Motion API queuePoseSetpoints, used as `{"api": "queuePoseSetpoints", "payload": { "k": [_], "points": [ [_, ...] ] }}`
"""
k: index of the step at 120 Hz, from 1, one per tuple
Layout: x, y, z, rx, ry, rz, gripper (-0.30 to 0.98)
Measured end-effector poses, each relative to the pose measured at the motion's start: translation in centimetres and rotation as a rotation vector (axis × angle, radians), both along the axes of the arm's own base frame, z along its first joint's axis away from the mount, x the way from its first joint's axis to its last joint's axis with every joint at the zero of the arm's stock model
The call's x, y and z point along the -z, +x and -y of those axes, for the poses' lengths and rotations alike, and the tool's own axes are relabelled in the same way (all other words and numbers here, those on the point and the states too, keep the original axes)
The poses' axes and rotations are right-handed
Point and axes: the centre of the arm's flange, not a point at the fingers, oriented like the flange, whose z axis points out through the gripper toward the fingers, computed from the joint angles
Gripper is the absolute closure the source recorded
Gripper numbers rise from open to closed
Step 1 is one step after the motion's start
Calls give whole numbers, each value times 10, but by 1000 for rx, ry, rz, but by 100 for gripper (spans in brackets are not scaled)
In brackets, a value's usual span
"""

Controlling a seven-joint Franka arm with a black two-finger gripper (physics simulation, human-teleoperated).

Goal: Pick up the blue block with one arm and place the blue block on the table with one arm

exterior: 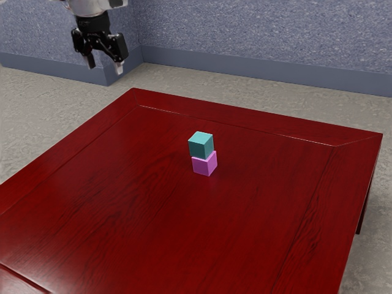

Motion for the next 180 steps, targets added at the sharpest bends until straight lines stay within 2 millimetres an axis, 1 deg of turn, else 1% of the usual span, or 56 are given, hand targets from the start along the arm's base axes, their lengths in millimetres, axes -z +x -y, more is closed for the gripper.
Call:
{"api": "queuePoseSetpoints", "payload": {
  "k": [18,24,33,41,47,54,63,70,82,93,101,114,118,130,154,180],
  "points": [
    [5,5,-2,14,5,15,0],
    [16,13,13,44,9,9,0],
    [45,39,32,87,-8,0,0],
    [70,75,57,134,-36,22,0],
    [98,100,73,160,-55,26,0],
    [130,120,95,191,-72,26,0],
    [167,135,112,209,-90,14,0],
    [187,141,118,216,-97,7,0],
    [220,152,120,216,-105,3,0],
    [250,161,118,211,-111,7,0],
    [267,167,118,210,-117,18,0],
    [285,175,116,208,-122,47,0],
    [290,177,113,205,-123,56,0],
    [294,183,104,198,-127,94,0],
    [311,190,108,208,-144,130,0],
    [339,191,110,215,-154,112,0]
  ]
}}
